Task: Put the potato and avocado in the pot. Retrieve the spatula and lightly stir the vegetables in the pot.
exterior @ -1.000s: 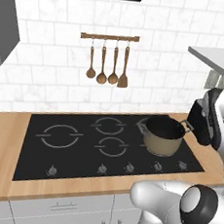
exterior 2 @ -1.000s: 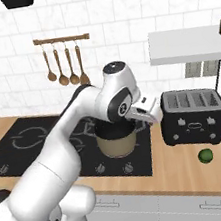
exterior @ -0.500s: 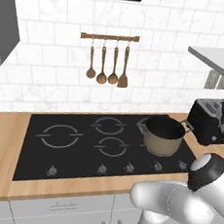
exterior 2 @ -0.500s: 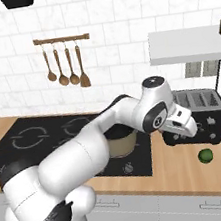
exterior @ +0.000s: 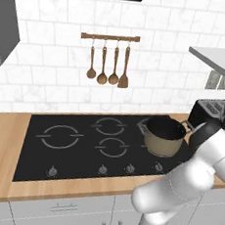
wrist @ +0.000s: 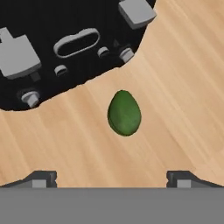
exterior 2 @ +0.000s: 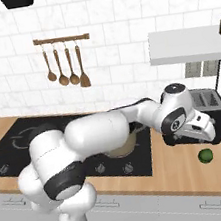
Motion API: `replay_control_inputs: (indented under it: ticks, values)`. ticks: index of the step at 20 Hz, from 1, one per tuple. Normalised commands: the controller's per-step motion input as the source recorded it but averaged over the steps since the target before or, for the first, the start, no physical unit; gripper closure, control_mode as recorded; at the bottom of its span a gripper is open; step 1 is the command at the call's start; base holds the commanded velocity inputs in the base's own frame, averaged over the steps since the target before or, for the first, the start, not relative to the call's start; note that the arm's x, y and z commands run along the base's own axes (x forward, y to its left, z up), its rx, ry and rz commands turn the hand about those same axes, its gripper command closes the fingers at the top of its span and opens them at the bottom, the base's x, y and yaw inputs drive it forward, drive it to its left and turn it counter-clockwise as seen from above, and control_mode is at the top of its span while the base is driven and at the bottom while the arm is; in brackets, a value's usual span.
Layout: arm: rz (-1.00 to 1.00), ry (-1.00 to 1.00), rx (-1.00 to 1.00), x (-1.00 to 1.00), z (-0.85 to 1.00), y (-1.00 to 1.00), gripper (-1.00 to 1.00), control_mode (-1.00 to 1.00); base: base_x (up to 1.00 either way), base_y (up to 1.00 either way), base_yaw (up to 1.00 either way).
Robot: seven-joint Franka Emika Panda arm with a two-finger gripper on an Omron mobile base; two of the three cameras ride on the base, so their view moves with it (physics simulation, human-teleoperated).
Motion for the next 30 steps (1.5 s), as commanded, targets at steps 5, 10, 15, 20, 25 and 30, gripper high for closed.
replay_control_inputs:
  ticks: [5, 10, 15, 20, 25, 30]
  values:
    - [0.02, 0.08, 0.08, 0.27, -0.33, -0.58, -1.00, -1.00, 0.00, 0.00, 0.00]
    - [0.05, 0.07, 0.13, 0.25, -0.40, -0.48, -1.00, -1.00, 0.00, 0.00, 0.00]
    - [0.09, 0.04, 0.17, 0.13, -0.28, -0.41, -1.00, -1.00, 0.00, 0.00, 0.00]
    - [0.09, -0.02, 0.12, 0.00, 0.06, -0.45, -1.00, -1.00, 0.00, 0.00, 0.00]
    - [0.10, -0.01, 0.11, 0.10, 0.14, -0.30, -1.00, -1.00, 0.00, 0.00, 0.00]
    - [0.15, 0.04, 0.16, 0.41, 0.00, -0.04, -1.00, -1.00, 0.00, 0.00, 0.00]
